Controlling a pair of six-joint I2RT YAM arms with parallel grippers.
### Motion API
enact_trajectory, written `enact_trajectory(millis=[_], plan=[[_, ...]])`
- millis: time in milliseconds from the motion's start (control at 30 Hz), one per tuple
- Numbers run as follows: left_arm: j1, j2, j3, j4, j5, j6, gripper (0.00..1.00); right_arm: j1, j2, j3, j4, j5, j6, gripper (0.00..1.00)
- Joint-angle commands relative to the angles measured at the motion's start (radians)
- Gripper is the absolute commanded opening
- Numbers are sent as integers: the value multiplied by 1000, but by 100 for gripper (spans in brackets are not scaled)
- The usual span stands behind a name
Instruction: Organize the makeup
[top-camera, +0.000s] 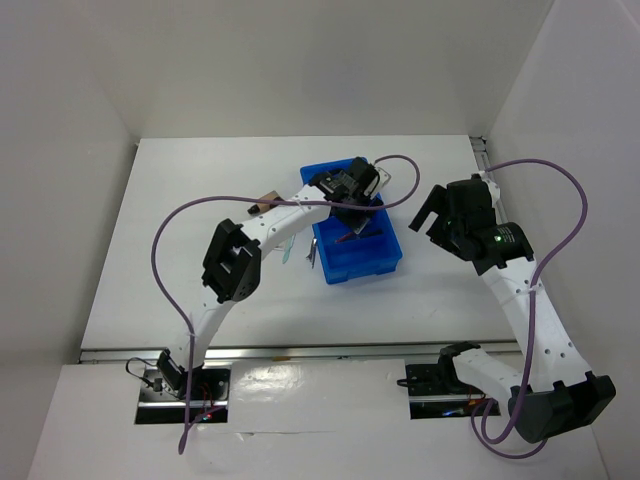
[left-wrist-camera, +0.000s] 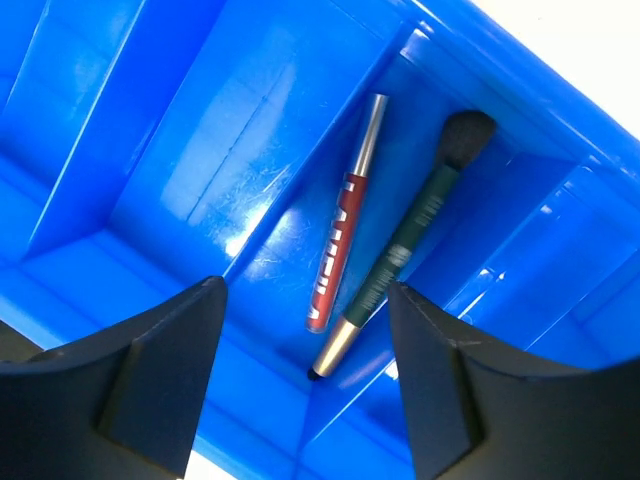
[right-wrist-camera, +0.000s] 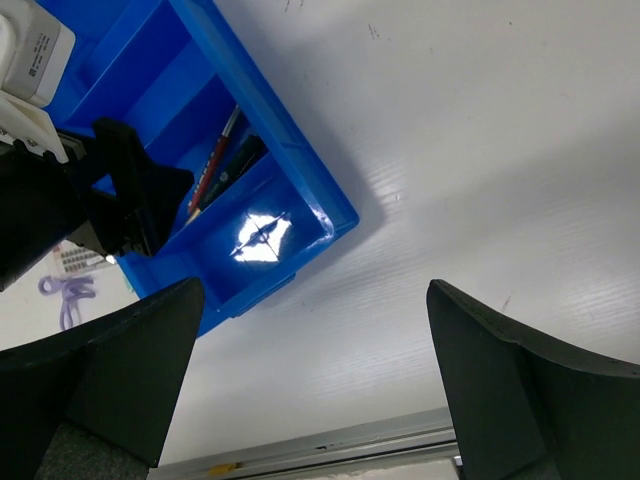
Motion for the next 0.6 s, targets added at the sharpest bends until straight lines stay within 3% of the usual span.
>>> enact_trajectory(millis=[0, 167, 300, 567], plan=[[-10, -27, 12, 22, -18, -6, 80, -6, -12, 19, -20, 21, 16, 100], [-20, -77, 53, 2, -8, -15, 81, -6, -12, 19, -20, 21, 16, 100], [-20, -191, 30, -7, -27, -52, 74, -6, -12, 19, -20, 21, 16, 100], [222, -397, -282, 16, -9, -344, 55, -6, 7, 8, 11, 12, 6, 100]])
